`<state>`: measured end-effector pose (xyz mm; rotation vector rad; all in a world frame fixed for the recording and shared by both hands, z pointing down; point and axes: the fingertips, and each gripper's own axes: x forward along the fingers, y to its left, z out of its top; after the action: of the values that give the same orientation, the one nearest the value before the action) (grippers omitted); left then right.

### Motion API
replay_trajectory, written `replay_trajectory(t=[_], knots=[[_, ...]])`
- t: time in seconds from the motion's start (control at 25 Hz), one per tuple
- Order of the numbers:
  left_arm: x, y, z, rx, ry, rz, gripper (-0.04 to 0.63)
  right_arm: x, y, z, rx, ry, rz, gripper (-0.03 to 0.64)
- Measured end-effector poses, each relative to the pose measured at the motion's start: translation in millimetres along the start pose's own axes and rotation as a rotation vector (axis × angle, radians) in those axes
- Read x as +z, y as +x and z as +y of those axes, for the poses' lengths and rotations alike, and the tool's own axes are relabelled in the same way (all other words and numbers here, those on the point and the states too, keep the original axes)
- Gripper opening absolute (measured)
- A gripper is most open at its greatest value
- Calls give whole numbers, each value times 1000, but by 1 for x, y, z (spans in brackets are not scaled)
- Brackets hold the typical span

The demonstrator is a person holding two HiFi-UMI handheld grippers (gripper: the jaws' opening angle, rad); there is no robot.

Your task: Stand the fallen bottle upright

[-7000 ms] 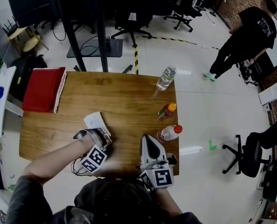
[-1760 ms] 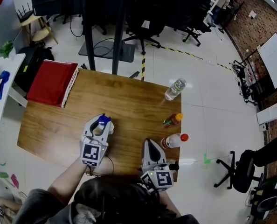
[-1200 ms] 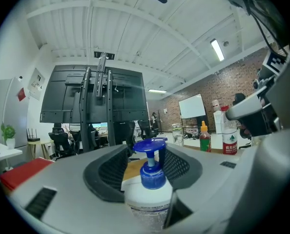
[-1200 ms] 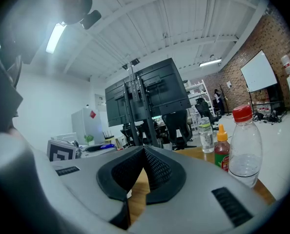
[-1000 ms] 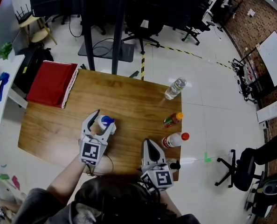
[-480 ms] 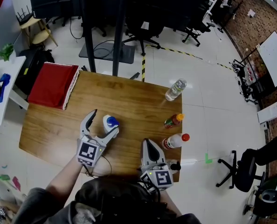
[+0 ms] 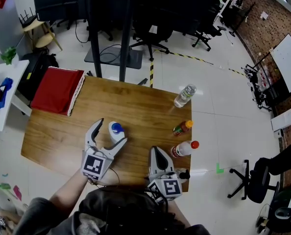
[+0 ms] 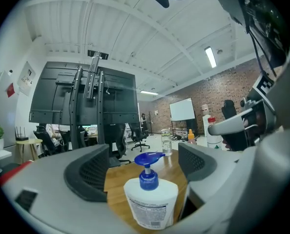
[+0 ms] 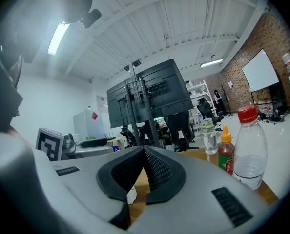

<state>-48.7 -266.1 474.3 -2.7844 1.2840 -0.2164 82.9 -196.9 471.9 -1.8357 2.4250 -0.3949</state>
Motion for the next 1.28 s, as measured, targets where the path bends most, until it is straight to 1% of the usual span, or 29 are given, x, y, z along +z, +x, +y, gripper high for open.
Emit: replay_trajectory(t=[0.16, 0.36, 0.4, 0.48, 0.52, 0.76, 0.96, 1.16, 1.28], knots=[[16, -11, -2, 17, 15, -23, 449, 2, -4, 2, 2, -3, -6, 14], [23, -23, 0, 43, -23, -42, 428, 2, -9, 8, 6, -3, -11, 14], [24, -26, 0, 51, -23, -42, 404, 3, -10, 8, 8, -3, -13, 14], [24, -31, 2, 70, -22, -42, 285, 3, -13, 10, 10, -6, -16, 14], [23, -34, 2, 79, -25, -43, 251, 3, -14, 10, 12, -8, -17, 14], [23, -49, 2, 114, -40, -41, 114, 5, -24, 15, 17, -11, -17, 14], [14, -59, 1, 126, -76, -14, 37, 8, -28, 22, 35, -36, -25, 14], [-1, -64, -9, 93, -96, 36, 32, 12, -32, 25, 47, -57, -31, 14], [-6, -67, -15, 87, -105, 53, 32, 13, -34, 28, 58, -70, -32, 12]])
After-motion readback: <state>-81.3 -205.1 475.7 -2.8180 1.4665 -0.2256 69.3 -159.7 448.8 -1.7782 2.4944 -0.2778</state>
